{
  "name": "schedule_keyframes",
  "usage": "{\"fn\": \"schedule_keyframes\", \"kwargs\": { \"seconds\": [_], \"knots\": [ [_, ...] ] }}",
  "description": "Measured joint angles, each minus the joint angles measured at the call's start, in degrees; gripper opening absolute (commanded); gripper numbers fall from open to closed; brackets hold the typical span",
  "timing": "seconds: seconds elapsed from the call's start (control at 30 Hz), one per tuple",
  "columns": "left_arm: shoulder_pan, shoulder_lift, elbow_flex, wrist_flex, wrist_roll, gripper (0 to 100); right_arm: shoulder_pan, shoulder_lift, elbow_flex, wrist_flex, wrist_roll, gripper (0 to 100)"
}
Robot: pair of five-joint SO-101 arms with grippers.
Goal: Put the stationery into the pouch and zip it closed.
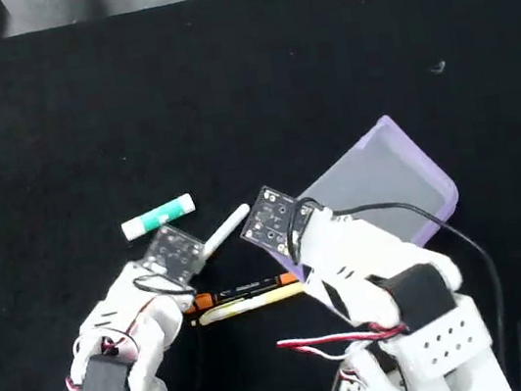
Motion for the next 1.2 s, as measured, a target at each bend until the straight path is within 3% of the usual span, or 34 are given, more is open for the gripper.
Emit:
{"fn": "schedule_keyframes", "kwargs": {
  "seconds": [0.1,0.23,0.33,0.5,0.93,1.2],
  "knots": [
    [0.4,0.1,0.0,-5.9,-0.9,11,-0.2,0.0,-4.7,3.1,0.0,1.1],
    [4.7,0.1,0.1,-11.6,-0.9,26,-6.2,0.0,-7.6,7.2,0.0,1.1],
    [8.8,0.1,0.1,-13.3,4.3,33,-8.9,3.6,-8.5,8.5,0.0,1.1],
    [12.6,0.1,0.1,-13.5,12.9,33,-8.9,10.3,-9.7,8.6,0.0,1.1],
    [14.1,0.1,0.1,-13.6,13.6,33,-9.1,11.0,-15.9,14.0,0.0,1.1],
    [16.5,0.1,0.1,-17.7,13.6,33,-9.1,11.0,-15.9,14.5,0.0,1.1]
  ]
}}
